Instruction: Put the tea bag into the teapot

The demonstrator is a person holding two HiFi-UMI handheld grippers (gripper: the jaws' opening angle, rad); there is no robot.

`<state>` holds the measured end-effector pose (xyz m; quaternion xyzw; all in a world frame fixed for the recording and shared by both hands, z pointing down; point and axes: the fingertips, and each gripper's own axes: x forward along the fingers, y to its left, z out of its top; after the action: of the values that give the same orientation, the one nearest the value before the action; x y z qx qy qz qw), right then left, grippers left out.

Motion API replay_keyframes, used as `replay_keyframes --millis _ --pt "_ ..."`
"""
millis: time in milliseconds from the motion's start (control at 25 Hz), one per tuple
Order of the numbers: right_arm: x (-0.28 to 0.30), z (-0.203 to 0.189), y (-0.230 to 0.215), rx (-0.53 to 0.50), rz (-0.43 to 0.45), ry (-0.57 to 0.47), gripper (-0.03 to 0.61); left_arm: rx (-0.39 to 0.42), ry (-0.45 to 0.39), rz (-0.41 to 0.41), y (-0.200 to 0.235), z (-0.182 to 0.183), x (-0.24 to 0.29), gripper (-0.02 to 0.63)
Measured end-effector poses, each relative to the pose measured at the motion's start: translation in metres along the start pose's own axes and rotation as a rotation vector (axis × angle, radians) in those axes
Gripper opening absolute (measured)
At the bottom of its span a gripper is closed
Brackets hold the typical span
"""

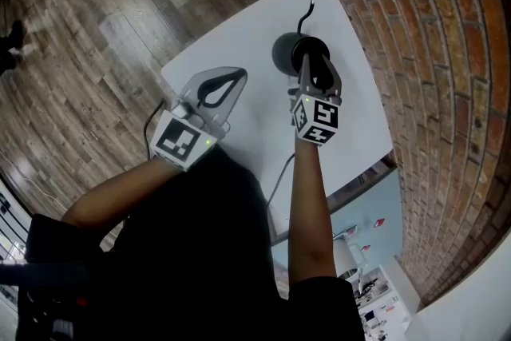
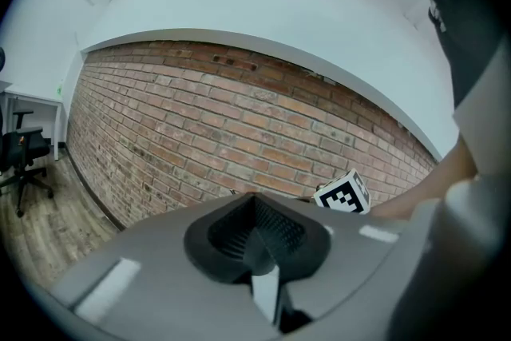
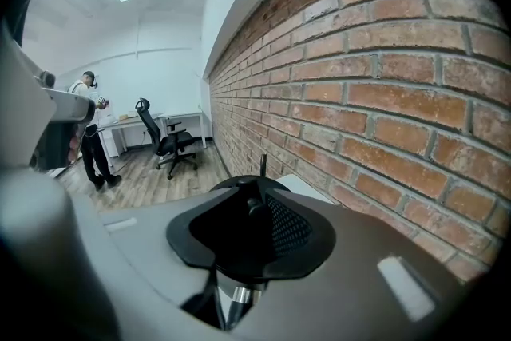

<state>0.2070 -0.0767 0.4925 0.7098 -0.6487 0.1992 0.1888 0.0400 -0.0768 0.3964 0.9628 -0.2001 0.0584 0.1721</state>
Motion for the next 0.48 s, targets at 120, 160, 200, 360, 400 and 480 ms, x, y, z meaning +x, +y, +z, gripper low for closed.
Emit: replay_keyframes --millis 120,160,200,360,400,480 --pt "-0.001 0.001 0.002 0.004 0.002 -0.006 0.098 0.01 -0.009 0.001 -0.001 0.003 -0.002 0.0" --pt "-0.001 0.001 0.003 0.004 0.002 -0.007 0.098 0.008 -0.012 0.002 -0.001 0.003 -0.003 0.0" --pt "-0.002 0.002 0.003 0.004 0.003 -0.009 0.098 0.005 -0.013 0.004 -0.001 0.003 -0.005 0.0" --pt "-0.008 0.005 0.006 0.017 0.006 -0.017 0.098 0.005 -0.016 0.001 -0.003 0.004 -0.013 0.0" --pt "-0.01 0.005 0.006 0.02 0.006 -0.019 0.098 0.004 -0.014 -0.001 -0.004 0.005 -0.014 0.0" --pt "-0.012 0.009 0.004 0.027 0.005 -0.026 0.098 0.007 -0.016 -0.006 -0.006 0.007 -0.015 0.0"
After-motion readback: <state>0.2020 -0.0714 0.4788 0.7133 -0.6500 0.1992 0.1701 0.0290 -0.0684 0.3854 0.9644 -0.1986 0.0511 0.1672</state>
